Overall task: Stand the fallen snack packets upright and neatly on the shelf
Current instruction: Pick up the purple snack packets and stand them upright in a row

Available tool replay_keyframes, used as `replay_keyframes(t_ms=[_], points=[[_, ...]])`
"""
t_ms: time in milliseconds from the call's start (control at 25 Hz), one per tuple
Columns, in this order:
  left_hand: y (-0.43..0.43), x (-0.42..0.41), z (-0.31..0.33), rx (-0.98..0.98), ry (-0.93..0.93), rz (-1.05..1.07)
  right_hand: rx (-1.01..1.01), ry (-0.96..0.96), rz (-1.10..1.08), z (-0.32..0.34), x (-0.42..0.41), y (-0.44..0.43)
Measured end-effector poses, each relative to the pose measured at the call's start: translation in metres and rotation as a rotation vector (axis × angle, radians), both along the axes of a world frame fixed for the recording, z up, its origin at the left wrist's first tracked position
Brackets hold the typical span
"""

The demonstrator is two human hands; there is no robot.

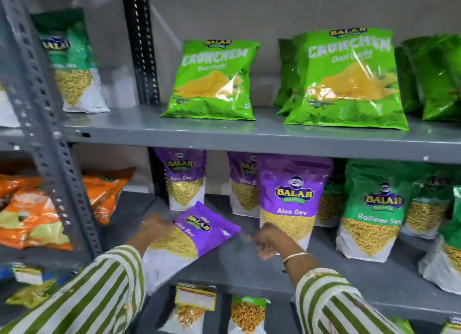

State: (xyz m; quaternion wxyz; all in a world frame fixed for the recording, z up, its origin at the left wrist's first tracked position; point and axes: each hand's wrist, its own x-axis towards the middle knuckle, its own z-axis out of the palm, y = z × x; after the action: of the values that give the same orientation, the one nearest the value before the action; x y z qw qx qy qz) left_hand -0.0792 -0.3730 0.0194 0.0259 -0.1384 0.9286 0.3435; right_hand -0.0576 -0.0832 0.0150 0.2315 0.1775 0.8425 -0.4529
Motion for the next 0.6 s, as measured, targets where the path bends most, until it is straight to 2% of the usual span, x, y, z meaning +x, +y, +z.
replay_keyframes(t_ms=[160,200,280,360,440,600], points=[[-0.066,-0.011,-0.011,-0.063,-0.212,-0.065,-0.137,-0.256,0.038,-0.030,0.012,-0.101],[-0.079,-0.016,-0.014,0.031,-0.314,-0.108,-0.186,-0.292,0.030,-0.034,0.017,-0.123],[-0.094,-0.023,-0.022,0.373,-0.502,-0.142,-0.324,-0.328,-0.014,-0.036,0.026,-0.156],[-0.097,-0.024,-0.030,0.578,-0.588,-0.195,-0.518,-0.311,-0.118,-0.029,0.036,-0.176],[-0.095,-0.021,-0.033,0.667,-0.649,-0.261,-0.654,-0.268,-0.208,-0.026,0.044,-0.183],[-0.085,-0.010,-0.031,0.688,-0.678,-0.391,-0.702,-0.264,-0.235,-0.017,0.052,-0.179]])
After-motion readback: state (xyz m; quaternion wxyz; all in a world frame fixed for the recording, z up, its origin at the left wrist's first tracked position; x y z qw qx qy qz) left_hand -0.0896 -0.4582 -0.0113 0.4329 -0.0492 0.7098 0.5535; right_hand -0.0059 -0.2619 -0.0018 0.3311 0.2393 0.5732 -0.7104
